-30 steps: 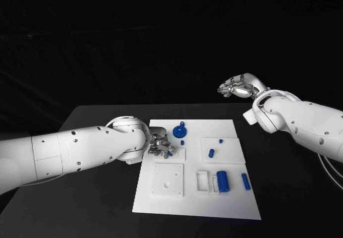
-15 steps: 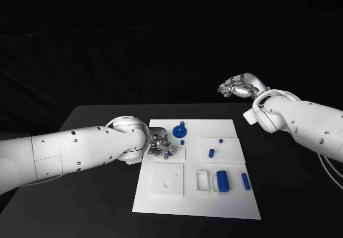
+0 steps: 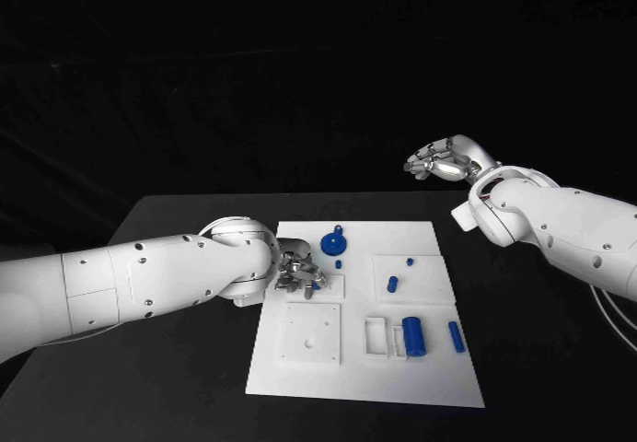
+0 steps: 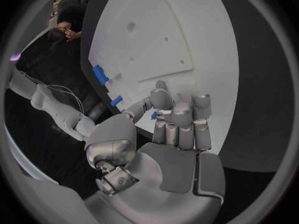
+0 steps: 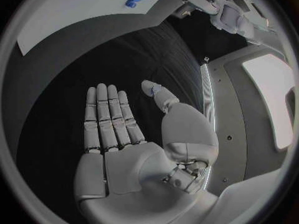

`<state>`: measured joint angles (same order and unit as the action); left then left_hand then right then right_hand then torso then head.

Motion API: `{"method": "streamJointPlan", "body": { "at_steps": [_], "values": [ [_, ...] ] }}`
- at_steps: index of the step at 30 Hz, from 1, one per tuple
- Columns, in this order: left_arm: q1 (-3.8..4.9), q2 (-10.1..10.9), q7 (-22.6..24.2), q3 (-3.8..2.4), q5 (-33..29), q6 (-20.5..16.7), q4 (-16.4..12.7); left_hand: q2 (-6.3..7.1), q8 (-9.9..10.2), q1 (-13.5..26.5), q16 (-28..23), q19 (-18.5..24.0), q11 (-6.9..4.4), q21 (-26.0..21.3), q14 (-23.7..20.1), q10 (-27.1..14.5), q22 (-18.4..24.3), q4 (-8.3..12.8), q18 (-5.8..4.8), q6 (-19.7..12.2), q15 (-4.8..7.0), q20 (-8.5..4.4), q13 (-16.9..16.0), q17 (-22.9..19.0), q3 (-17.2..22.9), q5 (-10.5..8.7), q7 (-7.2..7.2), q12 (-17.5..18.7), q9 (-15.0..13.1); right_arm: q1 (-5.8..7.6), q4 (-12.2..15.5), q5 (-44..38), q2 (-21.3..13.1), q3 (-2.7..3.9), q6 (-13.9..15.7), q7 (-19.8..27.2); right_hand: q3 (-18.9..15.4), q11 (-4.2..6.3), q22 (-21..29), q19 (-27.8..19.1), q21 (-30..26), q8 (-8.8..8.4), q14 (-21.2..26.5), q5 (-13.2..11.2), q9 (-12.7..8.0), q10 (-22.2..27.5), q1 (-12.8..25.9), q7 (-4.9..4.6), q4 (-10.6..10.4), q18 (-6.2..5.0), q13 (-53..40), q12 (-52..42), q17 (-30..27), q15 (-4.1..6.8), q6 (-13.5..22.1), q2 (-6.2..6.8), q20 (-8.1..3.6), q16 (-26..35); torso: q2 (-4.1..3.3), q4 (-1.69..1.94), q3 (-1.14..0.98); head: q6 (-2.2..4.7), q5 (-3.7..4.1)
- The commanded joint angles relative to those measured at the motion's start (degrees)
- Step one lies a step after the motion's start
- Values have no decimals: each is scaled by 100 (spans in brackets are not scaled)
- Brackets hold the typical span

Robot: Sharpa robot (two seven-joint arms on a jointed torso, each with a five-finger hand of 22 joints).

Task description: Assemble the parts on the task board

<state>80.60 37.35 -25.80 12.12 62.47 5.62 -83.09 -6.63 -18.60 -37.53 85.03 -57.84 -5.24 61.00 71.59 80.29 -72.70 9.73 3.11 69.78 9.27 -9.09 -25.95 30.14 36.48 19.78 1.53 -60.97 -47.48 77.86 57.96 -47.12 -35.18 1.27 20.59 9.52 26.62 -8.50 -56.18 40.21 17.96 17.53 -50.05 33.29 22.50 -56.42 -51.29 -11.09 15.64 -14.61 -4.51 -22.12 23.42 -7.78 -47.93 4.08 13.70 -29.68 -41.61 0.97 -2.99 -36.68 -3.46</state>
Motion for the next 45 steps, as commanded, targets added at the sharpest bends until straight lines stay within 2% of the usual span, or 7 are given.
{"method": "streamJointPlan", "body": {
  "at_steps": [1, 7, 12, 15, 25, 37, 45],
  "values": [
    [-53, -20, -63, 41, -91, 307, 3, -56, -19, -43, 40, 43, -210, 33, 161, -20, -7, 25, 79, 327, 294, -653, -8, 8, 72, 1, -268, -21, 10, 2, 12, 1, -2, 4, 1, 35, 1, -1, -7, -53, 0, -5, 13, 31, -8, -26, 46, -9, -33, -39, 11, 38, -7, -35, 38, 4, 5, -11, 0, -1, -1, 6, 2],
    [-52, -34, -78, 38, -91, 216, 58, -58, -34, -9, 36, 45, -208, 37, 156, -28, -12, 28, 81, 308, 296, -654, -8, 6, 73, -83, -267, -20, 21, 2, 10, 1, -2, 4, -4, 37, 3, -2, -8, -53, 2, -5, 14, 53, -10, -28, 47, -9, -38, -39, 15, 39, -10, -35, 39, 4, 6, -13, 0, -2, -1, 9, 4],
    [-52, -40, -88, 37, -87, 164, 102, 32, -97, 55, 17, 47, -208, 28, 150, -34, -12, -71, 98, 250, 316, -661, 4, -9, 93, -945, -269, -9, 44, 2, 15, 1, -7, 4, -10, 34, 3, -2, -9, -53, 2, -4, 14, 59, -10, -28, 48, -9, -40, -39, 16, 39, -11, -35, 39, 4, 6, -13, -1, -4, 0, 11, -1],
    [-51, -45, -102, 37, -77, 140, 136, 221, -132, 145, 13, 52, -209, 16, 147, -36, -8, -271, 106, 223, 323, -662, 10, -14, 50, -1666, -269, -4, 66, 2, 15, 1, -7, 4, -7, 34, 2, -2, -9, -54, 2, -4, 14, 64, -11, -28, 49, -9, -41, -39, 17, 40, -11, -35, 40, 5, 6, -14, -1, -1, -1, 15, 1],
    [-51, -45, -111, 28, -15, 32, 200, 785, -162, 408, 6, 68, -202, 13, 120, -54, -10, -451, 119, 167, 333, -663, 17, -18, -241, -1700, -258, 11, 64, 2, 12, 1, -4, 4, -13, 32, 3, -2, -9, -56, 2, -5, 16, 76, -12, -27, 48, -10, -40, -39, 19, 41, -13, -35, 41, 8, 6, -14, -1, -4, 2, 21, 3],
    [-51, -28, -99, 15, 0, -63, 228, 986, -191, 350, -7, 76, -208, 9, 103, -59, -11, -417, 154, 125, 350, -677, 30, -26, -322, -1699, -263, 29, 55, 2, 17, 1, -9, 4, -10, 28, 1, -4, -10, -59, 2, -5, 18, 85, -14, -27, 47, -11, -38, -39, 22, 43, -16, -36, 44, 15, 6, -14, -6, 0, 2, 35, 9],
    [-51, 16, -7, -21, -72, -468, 211, 1430, -176, 361, -67, 85, -188, -29, 64, -72, 17, -581, 174, 11, 350, -671, 70, -58, -310, -1703, -237, 91, 78, 2, 18, 3, -13, 4, -3, 30, -3, -6, -11, -64, 1, -9, 23, 93, -17, -23, 49, -14, -37, -39, 26, 47, -19, -38, 51, 24, 7, -14, -4, -2, 3, 34, 22]
  ]
}}
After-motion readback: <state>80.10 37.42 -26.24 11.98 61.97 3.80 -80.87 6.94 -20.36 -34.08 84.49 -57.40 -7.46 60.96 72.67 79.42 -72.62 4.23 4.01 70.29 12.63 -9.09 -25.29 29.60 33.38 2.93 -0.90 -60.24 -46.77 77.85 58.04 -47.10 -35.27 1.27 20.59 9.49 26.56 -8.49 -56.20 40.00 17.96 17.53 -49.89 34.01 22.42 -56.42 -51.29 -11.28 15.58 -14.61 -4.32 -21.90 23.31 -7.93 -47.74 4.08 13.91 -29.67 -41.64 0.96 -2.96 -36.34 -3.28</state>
